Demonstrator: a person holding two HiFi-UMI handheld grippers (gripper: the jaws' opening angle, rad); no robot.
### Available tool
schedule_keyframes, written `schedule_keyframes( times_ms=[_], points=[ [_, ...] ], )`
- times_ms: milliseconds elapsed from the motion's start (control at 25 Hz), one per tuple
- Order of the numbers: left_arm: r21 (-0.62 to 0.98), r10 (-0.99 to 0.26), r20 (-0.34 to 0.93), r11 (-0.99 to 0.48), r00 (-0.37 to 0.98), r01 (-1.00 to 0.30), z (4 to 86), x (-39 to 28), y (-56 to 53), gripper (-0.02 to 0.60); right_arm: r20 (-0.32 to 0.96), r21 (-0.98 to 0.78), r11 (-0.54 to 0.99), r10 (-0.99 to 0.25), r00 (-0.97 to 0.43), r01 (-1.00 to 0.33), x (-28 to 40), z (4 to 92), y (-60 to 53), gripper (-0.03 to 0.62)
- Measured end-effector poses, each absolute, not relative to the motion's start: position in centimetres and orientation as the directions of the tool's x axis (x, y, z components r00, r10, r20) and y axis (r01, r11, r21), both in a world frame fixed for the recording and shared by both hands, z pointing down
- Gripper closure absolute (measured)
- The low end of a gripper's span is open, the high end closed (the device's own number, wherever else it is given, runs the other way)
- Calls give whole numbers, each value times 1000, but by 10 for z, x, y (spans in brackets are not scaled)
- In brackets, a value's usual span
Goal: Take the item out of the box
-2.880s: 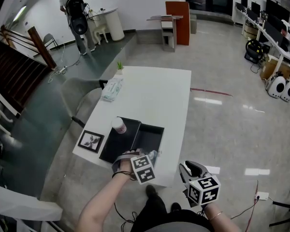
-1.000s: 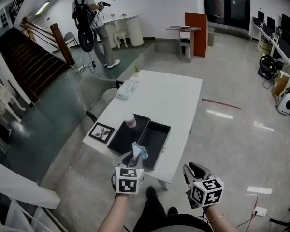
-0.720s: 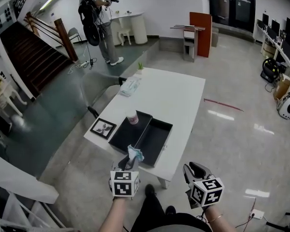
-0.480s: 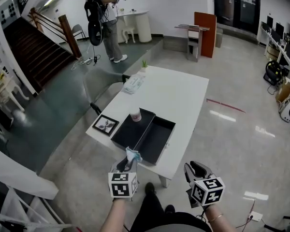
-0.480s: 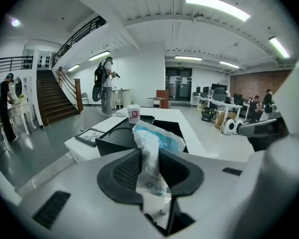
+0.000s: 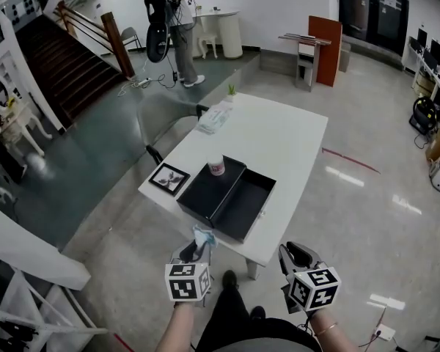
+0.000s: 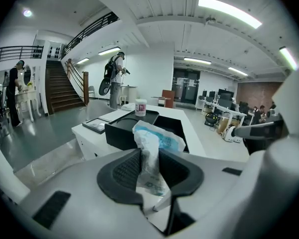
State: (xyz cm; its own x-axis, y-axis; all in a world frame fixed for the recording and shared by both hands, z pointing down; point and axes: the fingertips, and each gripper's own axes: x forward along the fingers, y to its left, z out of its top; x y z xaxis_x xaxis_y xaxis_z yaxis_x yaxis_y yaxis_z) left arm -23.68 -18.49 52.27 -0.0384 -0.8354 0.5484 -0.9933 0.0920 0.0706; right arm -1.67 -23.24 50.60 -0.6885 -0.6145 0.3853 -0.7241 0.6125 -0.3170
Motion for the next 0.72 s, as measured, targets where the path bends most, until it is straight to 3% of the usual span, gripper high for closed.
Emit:
schedule_keyframes(
  times_ms=[360, 720],
  points=[
    [83, -835, 547, 127, -61, -988, 526, -239, -167, 474, 366, -318, 639, -598, -713, -700, -27, 503, -225, 592],
    [92, -836, 543, 147, -74, -985, 525, -239, -156, 474, 359, -291, 671, -584, -728, -682, -34, 500, -220, 594]
  ],
)
